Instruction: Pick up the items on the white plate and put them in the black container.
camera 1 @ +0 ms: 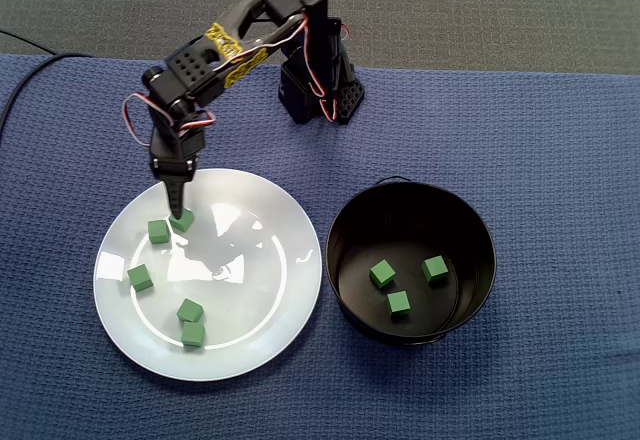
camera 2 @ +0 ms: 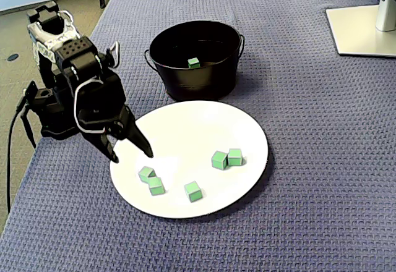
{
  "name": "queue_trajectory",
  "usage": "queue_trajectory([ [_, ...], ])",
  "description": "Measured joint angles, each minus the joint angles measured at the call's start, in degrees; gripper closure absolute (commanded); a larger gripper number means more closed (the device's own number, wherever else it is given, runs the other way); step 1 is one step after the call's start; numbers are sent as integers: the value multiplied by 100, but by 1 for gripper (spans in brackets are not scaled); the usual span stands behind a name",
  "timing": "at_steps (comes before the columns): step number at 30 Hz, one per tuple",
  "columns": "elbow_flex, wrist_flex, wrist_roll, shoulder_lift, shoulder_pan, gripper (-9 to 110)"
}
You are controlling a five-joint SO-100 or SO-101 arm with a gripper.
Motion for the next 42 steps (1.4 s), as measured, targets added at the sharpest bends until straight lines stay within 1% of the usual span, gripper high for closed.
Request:
queue_trajectory([
  [8,-255,0,853,-422,-53,72],
  [12,-264,18,1116,-536,-53,74],
  [24,-334,97,1793,-914,-185,74],
  [31,-527,88,1837,-1063,-281,77],
  [42,-738,26,1828,-1318,-281,89],
])
